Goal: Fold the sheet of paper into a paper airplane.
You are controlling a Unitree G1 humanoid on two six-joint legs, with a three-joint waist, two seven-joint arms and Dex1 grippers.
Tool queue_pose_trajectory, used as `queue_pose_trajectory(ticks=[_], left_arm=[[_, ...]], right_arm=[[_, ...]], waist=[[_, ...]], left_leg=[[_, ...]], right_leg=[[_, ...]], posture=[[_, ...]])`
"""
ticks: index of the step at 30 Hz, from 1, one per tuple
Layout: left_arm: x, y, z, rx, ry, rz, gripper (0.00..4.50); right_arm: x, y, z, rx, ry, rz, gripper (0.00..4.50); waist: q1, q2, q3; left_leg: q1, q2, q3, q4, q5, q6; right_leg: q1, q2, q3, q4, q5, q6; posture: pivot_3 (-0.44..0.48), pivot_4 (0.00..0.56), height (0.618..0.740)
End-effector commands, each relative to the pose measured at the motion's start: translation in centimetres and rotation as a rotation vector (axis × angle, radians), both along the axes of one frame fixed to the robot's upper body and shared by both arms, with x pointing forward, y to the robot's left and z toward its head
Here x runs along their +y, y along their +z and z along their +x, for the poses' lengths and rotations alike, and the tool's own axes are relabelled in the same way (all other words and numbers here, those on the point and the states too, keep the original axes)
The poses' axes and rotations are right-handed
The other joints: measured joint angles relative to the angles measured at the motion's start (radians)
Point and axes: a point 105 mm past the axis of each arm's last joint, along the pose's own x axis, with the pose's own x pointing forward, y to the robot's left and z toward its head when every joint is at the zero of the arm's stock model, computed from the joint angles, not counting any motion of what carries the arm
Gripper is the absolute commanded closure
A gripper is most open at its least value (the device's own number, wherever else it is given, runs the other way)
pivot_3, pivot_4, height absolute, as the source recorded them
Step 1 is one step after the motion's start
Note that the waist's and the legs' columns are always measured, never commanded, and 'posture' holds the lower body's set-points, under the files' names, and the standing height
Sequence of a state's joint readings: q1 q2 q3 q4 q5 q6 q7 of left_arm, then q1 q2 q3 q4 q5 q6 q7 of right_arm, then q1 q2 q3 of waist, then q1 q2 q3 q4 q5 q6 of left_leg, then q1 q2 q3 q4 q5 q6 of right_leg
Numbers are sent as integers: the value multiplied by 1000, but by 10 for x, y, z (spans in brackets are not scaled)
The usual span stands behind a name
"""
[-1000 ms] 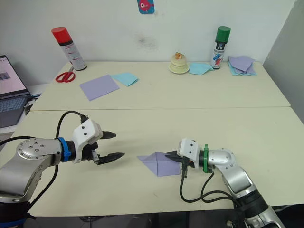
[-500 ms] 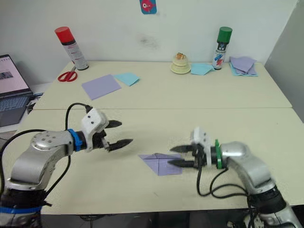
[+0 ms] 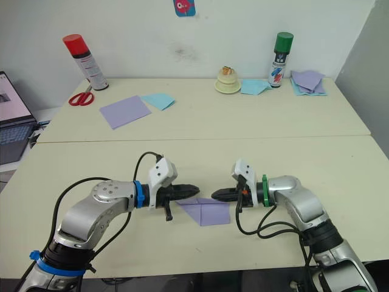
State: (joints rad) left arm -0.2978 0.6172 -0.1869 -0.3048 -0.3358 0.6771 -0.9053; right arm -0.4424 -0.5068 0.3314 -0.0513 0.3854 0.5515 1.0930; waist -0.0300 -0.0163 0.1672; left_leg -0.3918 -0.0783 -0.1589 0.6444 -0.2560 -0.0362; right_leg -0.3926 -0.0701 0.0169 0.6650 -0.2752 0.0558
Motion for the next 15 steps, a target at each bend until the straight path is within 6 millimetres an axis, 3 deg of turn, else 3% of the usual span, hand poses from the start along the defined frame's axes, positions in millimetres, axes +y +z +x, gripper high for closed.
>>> queue_pose_trajectory(ticks=[1, 3, 7, 11, 15], left_arm=[[-7, -26, -18, 11, -75, 92, 4490], [-5, -49, -24, 32, -72, 144, 4490], [7, -74, -25, 41, -41, 208, 4490], [14, -71, -19, 41, 22, 162, 4490], [20, -53, -6, 13, 74, 102, 4490]], right_arm=[[8, -7, -18, -42, 94, -21, 4500], [10, -15, -18, -77, 100, -48, 4500], [8, -30, -9, -154, 81, -114, 4500], [1, -38, -8, -177, 83, -135, 4500], [-3, -39, -8, -167, 67, -129, 4500]], waist=[[0, 0, 0], [-1, 1, 0], [3, 3, -3], [2, 4, -7], [2, 4, -8]], left_leg=[[2, 0, 0, 0, 0, 0], [5, 0, 1, -1, 0, 0], [8, 0, 1, -1, 0, 0], [11, 0, 1, -2, 0, 0], [12, 1, 1, -2, 0, 0]], right_leg=[[1, 0, 0, 0, 0, 0], [4, 0, 1, 0, 0, 0], [6, 0, 0, -1, 0, 0], [9, 0, 0, -1, 0, 0], [9, 1, 0, 0, 0, 0]], posture=[[0, 150, 740], [0, 150, 740], [0, 150, 740], [0, 150, 740], [0, 150, 740]])
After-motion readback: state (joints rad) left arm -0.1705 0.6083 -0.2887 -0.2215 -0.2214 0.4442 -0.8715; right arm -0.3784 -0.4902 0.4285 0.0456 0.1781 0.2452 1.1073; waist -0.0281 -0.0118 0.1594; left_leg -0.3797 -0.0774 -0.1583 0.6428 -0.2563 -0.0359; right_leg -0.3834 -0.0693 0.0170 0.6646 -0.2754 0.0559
